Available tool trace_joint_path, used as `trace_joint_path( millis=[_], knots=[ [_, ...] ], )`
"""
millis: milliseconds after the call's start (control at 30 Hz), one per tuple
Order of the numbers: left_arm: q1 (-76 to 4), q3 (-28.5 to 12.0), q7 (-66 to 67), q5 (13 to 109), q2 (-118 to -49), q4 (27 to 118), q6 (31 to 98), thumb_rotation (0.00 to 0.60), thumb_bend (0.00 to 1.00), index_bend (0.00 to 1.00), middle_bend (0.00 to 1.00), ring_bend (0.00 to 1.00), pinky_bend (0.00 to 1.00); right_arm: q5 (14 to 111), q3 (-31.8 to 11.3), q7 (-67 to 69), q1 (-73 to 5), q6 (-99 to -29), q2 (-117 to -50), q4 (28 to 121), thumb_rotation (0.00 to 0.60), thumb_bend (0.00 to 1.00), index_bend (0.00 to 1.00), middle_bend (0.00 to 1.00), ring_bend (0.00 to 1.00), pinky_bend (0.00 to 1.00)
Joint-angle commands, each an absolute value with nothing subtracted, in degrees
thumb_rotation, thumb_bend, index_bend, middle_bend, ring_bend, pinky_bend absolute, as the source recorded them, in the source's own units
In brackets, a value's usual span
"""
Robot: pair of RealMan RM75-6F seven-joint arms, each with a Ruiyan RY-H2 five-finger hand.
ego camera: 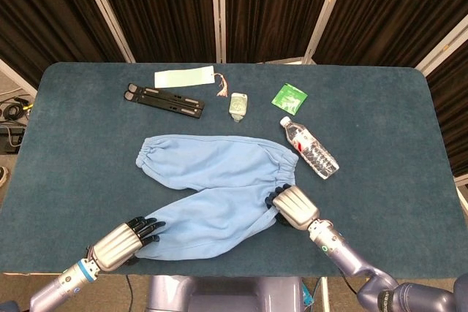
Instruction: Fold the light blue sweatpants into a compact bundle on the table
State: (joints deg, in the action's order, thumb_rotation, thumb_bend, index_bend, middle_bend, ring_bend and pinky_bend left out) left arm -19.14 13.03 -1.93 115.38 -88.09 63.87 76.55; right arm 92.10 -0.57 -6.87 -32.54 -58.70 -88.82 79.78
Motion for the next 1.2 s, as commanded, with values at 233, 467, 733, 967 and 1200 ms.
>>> trace_joint_path(
  millis=[233, 467, 733, 967, 1200],
  knots=[
    [-19.38, 13.46, -3.78, 113.87, -88.45, 64.34, 77.81, 0.6, 0.52, 0.37, 0.13, 0.18, 0.29, 92.49, -0.01, -5.87, -32.75, -59.44, -87.97, 80.34, 0.6, 0.49, 0.57, 0.54, 0.43, 0.44],
    [-19.36, 13.17, -7.1, 113.08, -88.54, 64.23, 80.85, 0.6, 0.56, 0.54, 0.29, 0.31, 0.39, 93.03, 1.15, -4.48, -33.46, -58.24, -86.22, 81.96, 0.6, 0.5, 0.57, 0.54, 0.43, 0.44],
    [-19.15, 15.33, -10.01, 114.06, -84.74, 67.65, 83.99, 0.6, 0.56, 0.6, 0.33, 0.34, 0.4, 97.29, 4.17, -0.72, -33.9, -59.46, -81.54, 85.37, 0.6, 0.52, 0.61, 0.56, 0.43, 0.45],
    [-18.78, 17.74, -10.82, 115.57, -81.38, 70.93, 85.45, 0.6, 0.56, 0.6, 0.33, 0.34, 0.4, 103.8, 7.98, 1.62, -34.36, -61.99, -77.67, 87.21, 0.6, 0.53, 0.62, 0.57, 0.44, 0.45],
    [-18.69, 19.84, -12.85, 116.8, -79.6, 73.84, 85.78, 0.6, 0.56, 0.6, 0.33, 0.34, 0.4, 109.06, 11.03, 2.21, -34.98, -63.68, -74.64, 90.2, 0.6, 0.54, 0.63, 0.58, 0.45, 0.45]
  ],
)
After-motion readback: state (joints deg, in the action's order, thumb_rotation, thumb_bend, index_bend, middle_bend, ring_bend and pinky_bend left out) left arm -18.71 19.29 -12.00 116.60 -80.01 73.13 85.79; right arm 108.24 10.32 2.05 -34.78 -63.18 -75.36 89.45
